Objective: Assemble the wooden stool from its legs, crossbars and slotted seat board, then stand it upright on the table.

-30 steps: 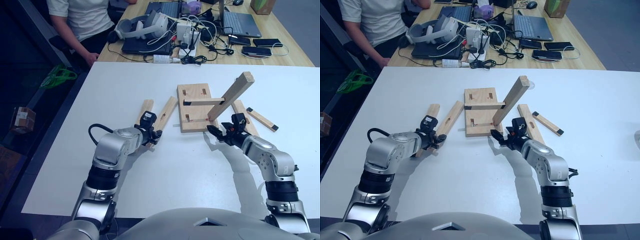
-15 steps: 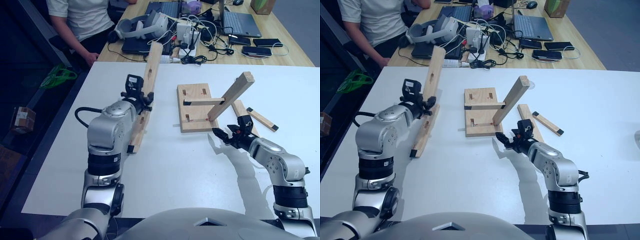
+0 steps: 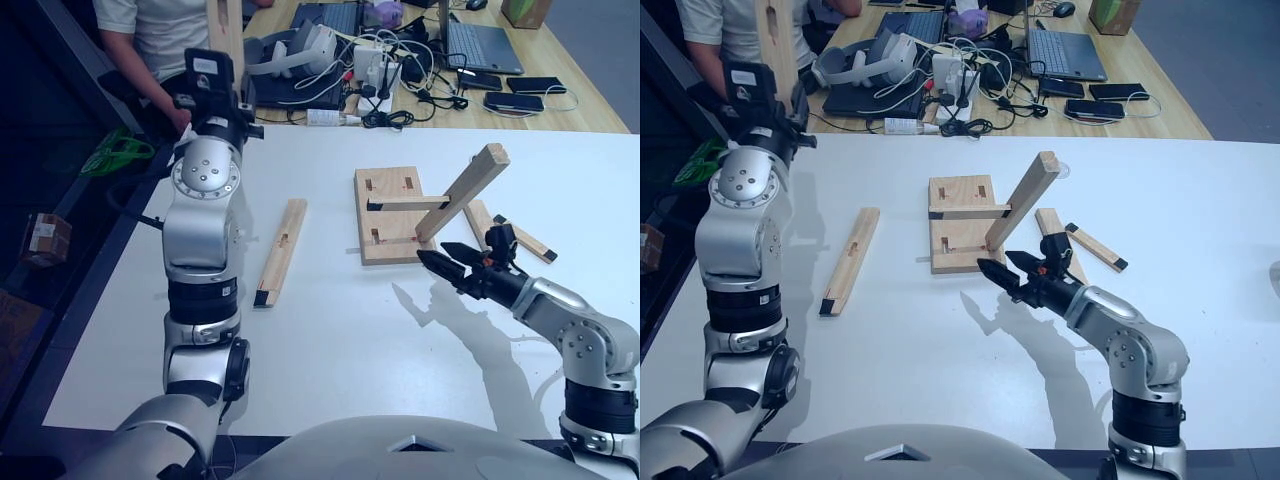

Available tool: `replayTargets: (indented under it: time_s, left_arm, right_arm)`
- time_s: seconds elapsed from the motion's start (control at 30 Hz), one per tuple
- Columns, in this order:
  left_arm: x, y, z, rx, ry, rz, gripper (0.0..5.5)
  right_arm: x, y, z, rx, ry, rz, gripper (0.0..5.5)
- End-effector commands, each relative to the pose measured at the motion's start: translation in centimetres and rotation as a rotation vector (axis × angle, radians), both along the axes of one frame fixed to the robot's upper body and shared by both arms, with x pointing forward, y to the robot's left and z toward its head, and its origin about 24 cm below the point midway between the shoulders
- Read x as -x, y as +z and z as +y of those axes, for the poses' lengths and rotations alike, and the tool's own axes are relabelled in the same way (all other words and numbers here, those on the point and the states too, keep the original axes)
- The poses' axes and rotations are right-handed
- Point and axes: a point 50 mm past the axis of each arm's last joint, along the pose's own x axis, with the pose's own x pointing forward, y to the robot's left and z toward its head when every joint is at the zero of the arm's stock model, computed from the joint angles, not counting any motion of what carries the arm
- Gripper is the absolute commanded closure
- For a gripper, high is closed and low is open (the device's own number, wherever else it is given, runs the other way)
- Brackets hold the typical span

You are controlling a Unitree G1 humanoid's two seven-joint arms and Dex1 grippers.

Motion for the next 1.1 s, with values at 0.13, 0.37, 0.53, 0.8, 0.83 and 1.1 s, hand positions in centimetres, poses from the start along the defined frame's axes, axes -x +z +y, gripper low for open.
replayTargets:
  time_s: [0.13, 0.37, 0.53, 0.8, 0.83, 1.1]
  left_arm:
    - [0.0, 2.8, 1.1, -0.049, 0.086, -0.163, 3.45]
    - [0.1, 4.5, 0.8, -0.186, 0.135, -0.272, 3.45]
    - [-0.1, 5.8, -0.3, -0.52, 0.224, -0.352, 3.45]
    - [0.3, 5.6, -3.9, -0.967, 0.266, -0.556, 3.45]
    - [0.3, 5.3, -4.1, -0.991, 0.261, -0.567, 3.45]
    - [0.9, 3.4, -5.3, -1.087, 0.226, -0.63, 3.45]
  right_arm:
    - [1.0, 3.6, -1.9, -0.201, 0.046, -0.091, 1.16]
    - [-0.6, 9.5, -2.4, -0.48, 0.014, -0.29, 1.16]
    - [-2.4, 13.4, -0.4, -0.551, -0.024, -0.372, 1.16]
    - [-4.6, 16.0, 5.5, -0.671, 0.005, -0.355, 1.16]
    - [-5.0, 16.3, 6.0, -0.707, 0.001, -0.346, 1.16]
    - [-6.8, 18.1, 10.0, -0.889, 0.015, -0.231, 0.14]
